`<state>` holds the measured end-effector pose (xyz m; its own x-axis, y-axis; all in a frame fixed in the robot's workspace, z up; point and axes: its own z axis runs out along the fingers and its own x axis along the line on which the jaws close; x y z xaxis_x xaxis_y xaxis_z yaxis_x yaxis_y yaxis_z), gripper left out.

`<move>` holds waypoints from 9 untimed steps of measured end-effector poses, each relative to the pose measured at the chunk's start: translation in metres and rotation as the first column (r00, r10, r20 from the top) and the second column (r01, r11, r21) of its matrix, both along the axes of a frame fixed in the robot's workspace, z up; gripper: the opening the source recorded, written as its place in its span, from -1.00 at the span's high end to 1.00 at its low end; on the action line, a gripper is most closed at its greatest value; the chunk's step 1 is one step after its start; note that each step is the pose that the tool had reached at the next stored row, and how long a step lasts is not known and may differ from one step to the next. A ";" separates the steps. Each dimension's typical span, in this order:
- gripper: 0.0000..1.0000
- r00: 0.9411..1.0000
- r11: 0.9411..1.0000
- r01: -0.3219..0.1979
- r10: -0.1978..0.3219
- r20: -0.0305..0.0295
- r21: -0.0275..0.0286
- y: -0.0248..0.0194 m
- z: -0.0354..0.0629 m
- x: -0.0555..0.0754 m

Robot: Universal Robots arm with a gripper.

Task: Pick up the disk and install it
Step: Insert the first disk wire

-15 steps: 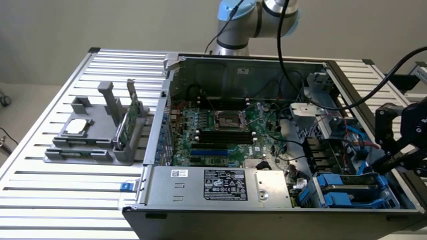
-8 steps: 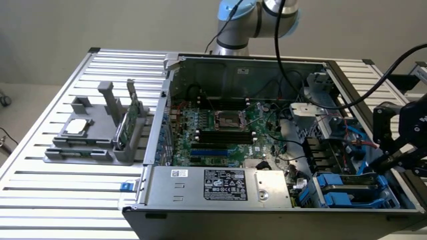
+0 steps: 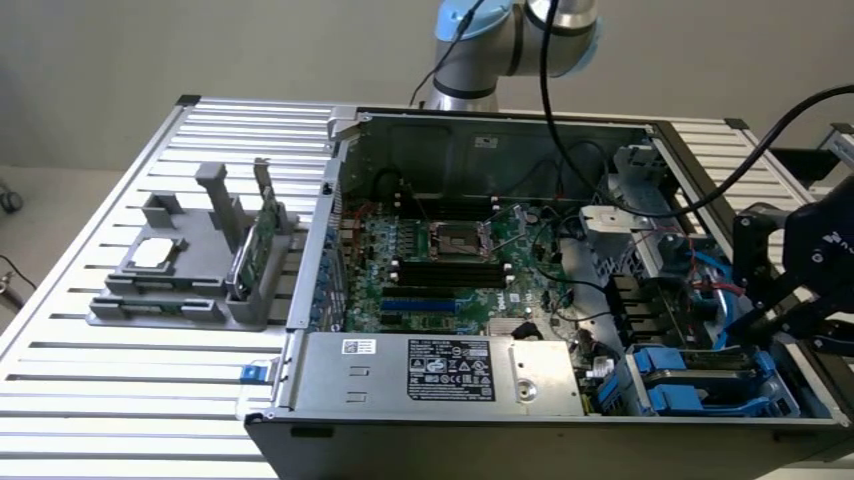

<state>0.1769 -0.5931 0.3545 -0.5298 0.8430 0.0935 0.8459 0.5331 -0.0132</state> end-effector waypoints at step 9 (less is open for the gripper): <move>0.65 0.992 0.992 0.122 -0.122 0.000 0.000 0.0001 0.0001 -0.001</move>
<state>0.1761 -0.5930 0.3546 -0.4225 0.9015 0.0932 0.9049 0.4255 -0.0134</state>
